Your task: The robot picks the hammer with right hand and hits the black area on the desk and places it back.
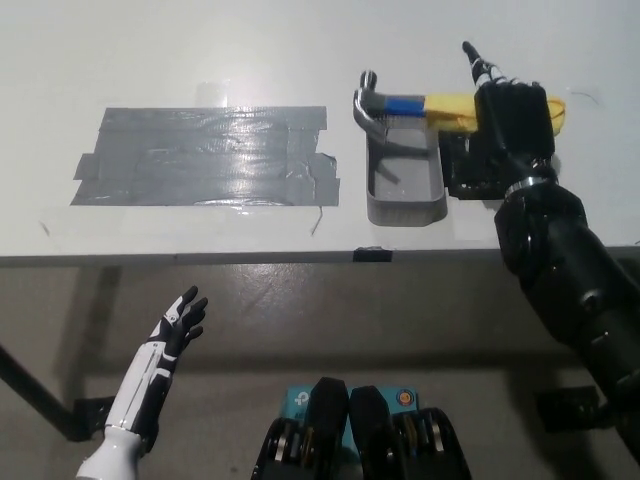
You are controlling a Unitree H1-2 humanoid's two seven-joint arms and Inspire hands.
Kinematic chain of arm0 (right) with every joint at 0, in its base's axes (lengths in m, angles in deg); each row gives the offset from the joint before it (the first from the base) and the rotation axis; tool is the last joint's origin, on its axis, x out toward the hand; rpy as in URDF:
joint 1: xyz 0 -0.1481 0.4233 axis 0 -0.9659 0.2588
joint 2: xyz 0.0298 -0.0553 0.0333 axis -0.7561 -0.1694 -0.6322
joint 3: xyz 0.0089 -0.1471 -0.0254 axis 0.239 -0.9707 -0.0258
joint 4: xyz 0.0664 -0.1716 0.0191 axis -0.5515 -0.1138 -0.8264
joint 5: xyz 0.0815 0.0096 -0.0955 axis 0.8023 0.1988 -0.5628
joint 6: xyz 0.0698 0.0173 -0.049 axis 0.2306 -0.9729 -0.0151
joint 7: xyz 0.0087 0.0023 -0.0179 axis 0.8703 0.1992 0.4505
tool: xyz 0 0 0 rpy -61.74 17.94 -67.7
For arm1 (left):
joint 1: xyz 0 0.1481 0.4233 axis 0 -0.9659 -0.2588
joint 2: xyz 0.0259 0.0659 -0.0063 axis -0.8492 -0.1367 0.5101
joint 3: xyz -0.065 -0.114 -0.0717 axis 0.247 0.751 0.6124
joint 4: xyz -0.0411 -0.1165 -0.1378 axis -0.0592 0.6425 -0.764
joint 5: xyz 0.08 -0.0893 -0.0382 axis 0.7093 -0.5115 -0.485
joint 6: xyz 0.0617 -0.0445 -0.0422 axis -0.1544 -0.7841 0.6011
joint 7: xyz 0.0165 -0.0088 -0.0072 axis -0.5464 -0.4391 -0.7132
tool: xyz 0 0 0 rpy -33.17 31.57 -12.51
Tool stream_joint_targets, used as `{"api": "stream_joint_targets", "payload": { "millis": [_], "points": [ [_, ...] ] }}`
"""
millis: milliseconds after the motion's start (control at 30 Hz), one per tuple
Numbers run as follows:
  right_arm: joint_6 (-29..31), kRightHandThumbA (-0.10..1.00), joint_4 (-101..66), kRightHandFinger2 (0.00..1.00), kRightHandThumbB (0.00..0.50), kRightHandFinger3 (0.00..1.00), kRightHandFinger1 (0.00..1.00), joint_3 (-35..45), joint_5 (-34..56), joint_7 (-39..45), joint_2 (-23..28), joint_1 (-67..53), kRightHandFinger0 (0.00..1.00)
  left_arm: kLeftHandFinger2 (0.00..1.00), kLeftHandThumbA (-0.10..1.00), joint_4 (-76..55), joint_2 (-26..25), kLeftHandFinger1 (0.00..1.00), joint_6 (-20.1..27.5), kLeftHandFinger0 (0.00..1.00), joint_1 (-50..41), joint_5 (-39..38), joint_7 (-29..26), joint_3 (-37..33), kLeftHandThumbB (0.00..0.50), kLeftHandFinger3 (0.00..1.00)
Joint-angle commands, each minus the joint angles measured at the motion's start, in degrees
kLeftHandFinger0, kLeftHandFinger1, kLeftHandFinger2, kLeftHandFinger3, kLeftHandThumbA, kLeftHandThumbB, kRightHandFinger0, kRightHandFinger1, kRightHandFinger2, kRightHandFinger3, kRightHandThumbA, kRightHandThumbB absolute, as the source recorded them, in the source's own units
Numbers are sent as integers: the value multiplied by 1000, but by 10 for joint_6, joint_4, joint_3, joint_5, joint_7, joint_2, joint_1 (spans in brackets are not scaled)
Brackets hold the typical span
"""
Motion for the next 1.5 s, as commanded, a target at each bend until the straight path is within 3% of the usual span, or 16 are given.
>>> {"api": "stream_joint_targets", "payload": {
  "millis": [0, 133, 167, 233, 267, 400, 467, 633, 767, 967, 1033, 1200, 1233, 1333, 1433, 1467],
  "points": [
    [31, -100, -44, 829, 137, 835, 464, 25, 43, 7, 11, 37, 0, 1000, 1000, -14, -10, 1000, 6, 1000, 13, -4, 9, 4, 1, 1000],
    [17, -100, -61, 827, 133, 943, 521, 54, 82, 58, 6, 34, 11, 1000, 1000, -15, -12, 1000, 6, 1000, 13, -3, 9, 4, 0, 1000],
    [4, -100, -77, 829, 129, 905, 518, 102, 164, 127, -1, 37, 18, 1000, 1000, -14, -12, 1000, 7, 1000, 14, -3, 10, 4, 0, 1000],
    [-2, -100, -85, 832, 130, 888, 513, 125, 198, 160, -5, 37, 22, 1000, 1000, -13, -12, 1000, 7, 1000, 15, -4, 10, 4, 0, 1000],
    [-54, -100, -88, 809, 146, 795, 487, 147, 233, 227, 1, 56, 48, 1000, 1000, -14, -12, 1000, 6, 1000, 15, -5, 11, 3, 0, 1000],
    [-82, -100, -92, 841, 152, 793, 500, 158, 240, 264, 3, 64, 50, 1000, 1000, -15, -13, 1000, 6, 1000, 14, -5, 11, 3, 0, 1000],
    [-85, -100, -70, 859, 173, 806, 540, 178, 297, 365, 38, 91, 47, 1000, 1000, -20, -12, 1000, 0, 1000, 15, -10, 12, 5, 9, 1000],
    [-82, -100, -53, 864, 183, 856, 574, 184, 310, 424, 70, 110, 75, 1000, 1000, -16, -14, 1000, 2, 1000, 18, -14, 15, 6, 0, 1000],
    [-89, -100, -51, 778, 172, 803, 481, 161, 293, 473, 116, 116, 30, 1000, 1000, -15, -16, 1000, 4, 1000, 15, -13, 16, 5, 6, 1000],
    [-95, -100, -40, 761, 173, 830, 465, 168, 311, 507, 138, 122, 2, 1000, 1000, -16, -16, 1000, 5, 1000, 15, -12, 15, 6, 0, 1000],
    [-133, -100, -45, 853, 166, 1000, 556, 183, 326, 522, 160, 130, 18, 1000, 1000, -16, -15, 1000, 2, 1000, 15, -13, 15, 6, 0, 1000],
    [-141, -100, -60, 818, 153, 982, 538, 192, 339, 539, 169, 128, 39, 1000, 1000, -13, -15, 1000, 6, 1000, 15, -13, 15, 5, 0, 1000],
    [-173, -100, -89, 812, 115, 882, 496, 223, 377, 558, 183, 125, 72, 1000, 1000, -13, -15, 1000, 5, 1000, 13, -10, 14, 4, 0, 1000],
    [-163, -100, -88, 851, 110, 515, 506, 221, 376, 570, 193, 126, 110, 1000, 1000, -17, -16, 1000, 0, 1000, 13, -10, 14, 4, 9, 1000],
    [-184, -100, -99, 850, 95, 450, 517, 212, 379, 598, 214, 131, 106, 1000, 1000, -19, -18, 1000, -5, 1000, 17, -8, 13, 5, 3, 1000],
    [-193, -100, -103, 846, 94, 530, 524, 208, 378, 601, 217, 131, 102, 1000, 1000, -19, -18, 1000, -4, 1000, 18, -8, 13, 5, 2, 1000]
  ]
}}
